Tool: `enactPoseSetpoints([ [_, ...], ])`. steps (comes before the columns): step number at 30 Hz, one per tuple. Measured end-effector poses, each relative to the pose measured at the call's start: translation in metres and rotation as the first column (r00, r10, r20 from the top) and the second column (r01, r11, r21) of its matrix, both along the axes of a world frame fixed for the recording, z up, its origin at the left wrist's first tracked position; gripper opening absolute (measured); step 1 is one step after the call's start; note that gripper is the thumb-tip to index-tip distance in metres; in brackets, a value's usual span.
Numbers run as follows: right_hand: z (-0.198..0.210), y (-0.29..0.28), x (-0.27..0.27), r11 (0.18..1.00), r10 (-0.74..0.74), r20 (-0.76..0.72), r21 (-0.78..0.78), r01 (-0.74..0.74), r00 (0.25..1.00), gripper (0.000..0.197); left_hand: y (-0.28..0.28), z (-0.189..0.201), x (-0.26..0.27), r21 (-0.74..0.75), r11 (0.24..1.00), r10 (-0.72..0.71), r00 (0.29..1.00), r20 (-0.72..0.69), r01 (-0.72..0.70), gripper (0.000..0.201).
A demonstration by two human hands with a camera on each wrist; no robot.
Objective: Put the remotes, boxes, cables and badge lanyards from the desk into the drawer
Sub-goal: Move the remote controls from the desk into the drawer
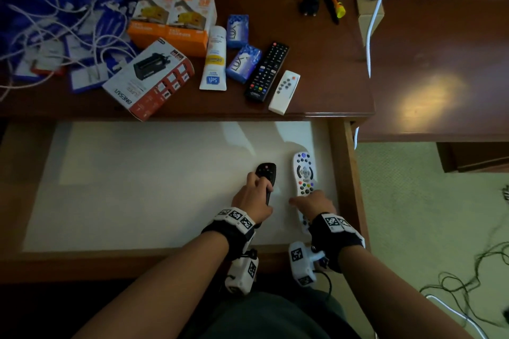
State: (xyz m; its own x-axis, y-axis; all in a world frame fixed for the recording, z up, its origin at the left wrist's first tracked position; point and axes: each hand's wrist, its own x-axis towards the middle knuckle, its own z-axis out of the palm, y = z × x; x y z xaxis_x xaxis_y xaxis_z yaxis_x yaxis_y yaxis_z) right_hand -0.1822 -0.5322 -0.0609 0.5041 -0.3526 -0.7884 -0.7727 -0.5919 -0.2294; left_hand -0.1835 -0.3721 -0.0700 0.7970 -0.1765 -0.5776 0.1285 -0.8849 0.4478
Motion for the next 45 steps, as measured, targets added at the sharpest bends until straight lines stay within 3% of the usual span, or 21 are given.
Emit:
enactPoseSetpoints([
  [4, 0.001, 0.002, 0.002, 0.996, 0.083, -0.033, -0.018, -0.084, 0.996, 0.049, 0.000, 0.000, 0.002, 0.050, 0.998, -0.048, 0.998, -0.031, 0.050, 0.035],
  [8, 0.000, 0.005, 0.003, 0.987, 0.155, -0.030, -0.027, -0.155, 0.988, 0.043, 0.003, -0.002, 0.001, 0.049, 0.997, -0.062, 0.997, -0.036, 0.064, 0.030],
  [14, 0.004, 0.017, 0.005, 0.956, 0.255, 0.068, -0.164, -0.241, 0.965, 0.077, 0.006, -0.002, -0.001, 0.037, 0.997, 0.064, 0.998, 0.028, -0.065, 0.038],
  [17, 0.009, 0.023, 0.011, 0.913, 0.381, 0.198, -0.233, -0.334, 0.903, 0.079, 0.003, -0.004, 0.003, 0.019, 0.982, 0.189, 0.982, 0.009, -0.189, 0.059],
  [19, 0.013, 0.029, 0.018, 0.842, 0.526, 0.225, -0.276, -0.464, 0.820, 0.080, 0.003, -0.003, 0.008, 0.020, 0.966, 0.258, 0.966, -0.027, -0.258, 0.068],
  [21, 0.013, 0.032, 0.025, 0.763, 0.640, 0.203, -0.281, -0.581, 0.741, 0.083, 0.001, -0.002, 0.012, 0.032, 0.959, 0.282, 0.958, -0.051, -0.281, 0.071],
  [24, 0.006, 0.028, 0.030, 0.741, 0.670, 0.117, -0.160, -0.652, 0.733, 0.090, -0.005, -0.003, 0.015, 0.056, 0.954, 0.298, 0.952, -0.069, -0.295, 0.070],
  [36, 0.013, -0.024, 0.010, 0.619, 0.780, 0.045, -0.207, -0.758, 0.625, 0.062, -0.040, -0.008, 0.015, 0.034, 0.983, 0.181, 0.978, -0.107, -0.178, 0.075],
  [42, 0.025, -0.036, 0.016, 0.586, 0.795, -0.024, -0.230, -0.777, 0.607, 0.043, -0.070, -0.008, 0.017, 0.064, 0.992, 0.121, 0.970, -0.212, -0.109, 0.106],
  [45, 0.030, -0.041, 0.021, 0.612, 0.779, -0.010, -0.210, -0.763, 0.628, 0.039, -0.083, -0.010, 0.016, 0.055, 0.996, 0.080, 0.969, -0.233, -0.069, 0.107],
])
